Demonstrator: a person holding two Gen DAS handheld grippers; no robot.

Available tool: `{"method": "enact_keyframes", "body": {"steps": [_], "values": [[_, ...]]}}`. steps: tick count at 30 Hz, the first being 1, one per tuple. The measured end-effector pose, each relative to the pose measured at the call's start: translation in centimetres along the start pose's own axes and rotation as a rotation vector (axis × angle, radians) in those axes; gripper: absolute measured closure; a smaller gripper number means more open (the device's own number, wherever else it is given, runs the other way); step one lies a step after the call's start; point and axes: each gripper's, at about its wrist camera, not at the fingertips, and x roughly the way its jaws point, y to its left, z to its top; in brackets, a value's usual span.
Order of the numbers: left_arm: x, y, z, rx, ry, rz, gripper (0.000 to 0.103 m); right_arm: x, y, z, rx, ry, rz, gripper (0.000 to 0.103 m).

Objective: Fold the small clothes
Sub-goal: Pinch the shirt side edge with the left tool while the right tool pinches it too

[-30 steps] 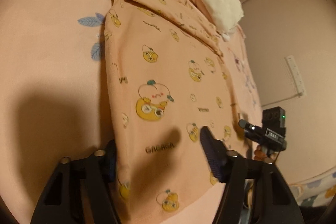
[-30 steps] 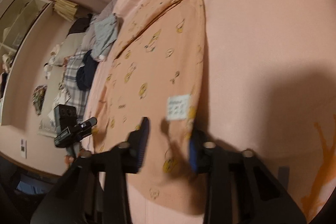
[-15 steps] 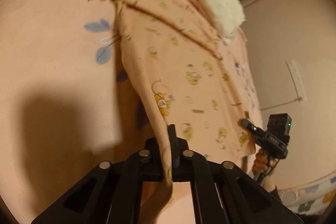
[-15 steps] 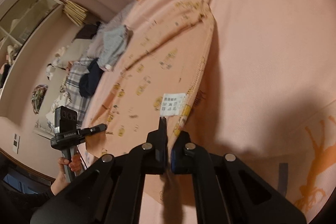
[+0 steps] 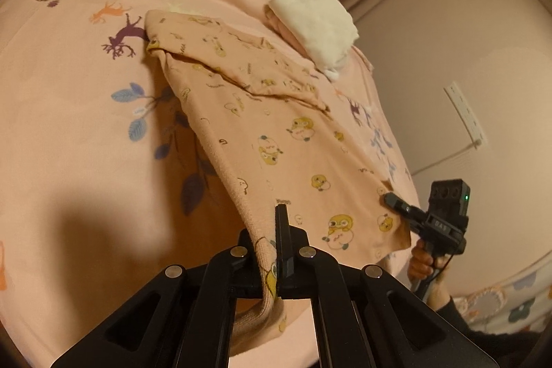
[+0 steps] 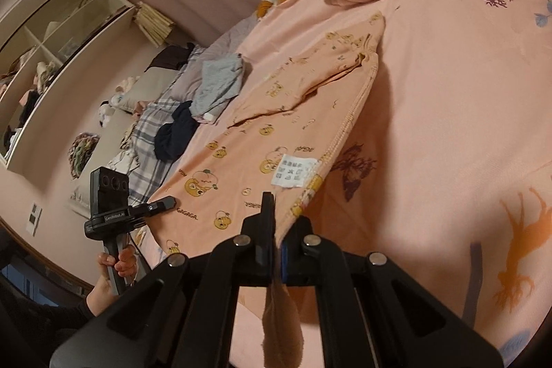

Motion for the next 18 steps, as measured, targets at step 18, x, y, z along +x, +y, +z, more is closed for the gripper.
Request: {"method": "enact_keyframes", "body": {"steps": [18], "values": [[-2.8, -2.2, -1.3, 0.003, 0.044, -0.003, 0.103, -4.1, 3.2, -0.8, -0.081, 0.028, 0.053, 0.098]]}}
